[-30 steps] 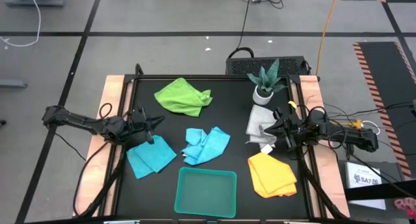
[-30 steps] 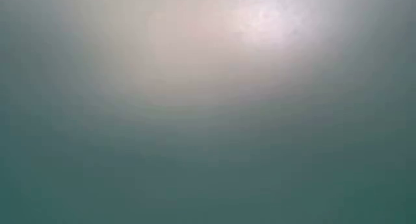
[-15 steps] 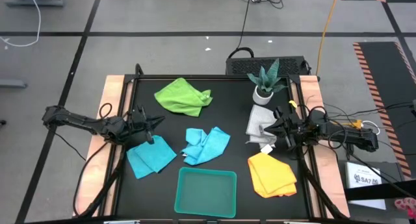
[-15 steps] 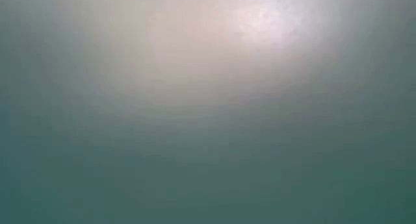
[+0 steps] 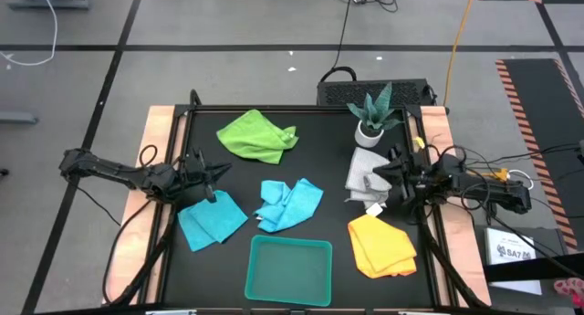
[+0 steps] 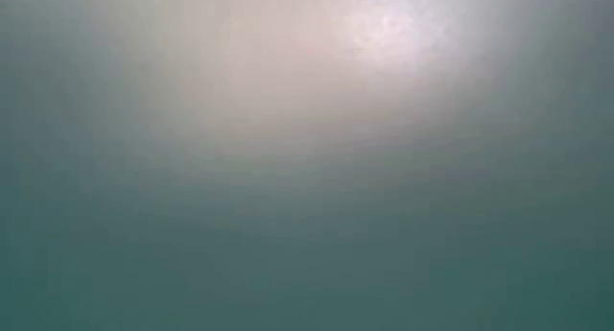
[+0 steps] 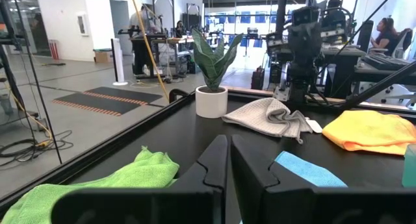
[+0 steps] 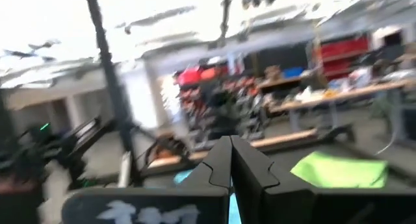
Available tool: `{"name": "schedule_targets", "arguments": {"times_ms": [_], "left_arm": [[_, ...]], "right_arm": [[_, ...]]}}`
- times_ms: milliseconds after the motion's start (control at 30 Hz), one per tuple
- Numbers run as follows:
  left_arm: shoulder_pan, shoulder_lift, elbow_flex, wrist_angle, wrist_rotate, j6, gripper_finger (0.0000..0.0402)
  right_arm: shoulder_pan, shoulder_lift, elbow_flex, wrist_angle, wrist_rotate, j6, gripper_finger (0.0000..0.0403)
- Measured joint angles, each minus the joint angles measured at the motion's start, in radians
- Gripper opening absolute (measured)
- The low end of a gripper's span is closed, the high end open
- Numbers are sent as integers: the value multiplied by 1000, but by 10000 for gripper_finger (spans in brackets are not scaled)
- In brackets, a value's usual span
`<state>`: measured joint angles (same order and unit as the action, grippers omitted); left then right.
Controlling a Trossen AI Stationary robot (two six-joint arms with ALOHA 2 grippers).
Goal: Fold microfiber towels
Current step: Fold the right blue microfiber cloth
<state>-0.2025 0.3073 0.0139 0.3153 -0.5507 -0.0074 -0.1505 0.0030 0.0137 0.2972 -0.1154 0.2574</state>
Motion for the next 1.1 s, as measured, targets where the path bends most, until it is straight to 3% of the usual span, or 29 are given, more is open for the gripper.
{"name": "schedule_targets", "arguments": {"times_ms": [167, 500, 833, 1100], "left_arm": [[1, 0, 0, 6, -9, -1, 24], [1, 0, 0, 159, 1, -139, 24], [1, 0, 0, 158, 8, -317, 24], [1, 0, 0, 183, 1, -345, 24]], "right_arm": [[-1, 0, 0, 117, 225, 59, 0], [0, 0, 0, 147, 223, 152, 0], [0, 0, 0, 139, 226, 103, 0], [0, 0, 0, 109, 221, 119, 0]]}}
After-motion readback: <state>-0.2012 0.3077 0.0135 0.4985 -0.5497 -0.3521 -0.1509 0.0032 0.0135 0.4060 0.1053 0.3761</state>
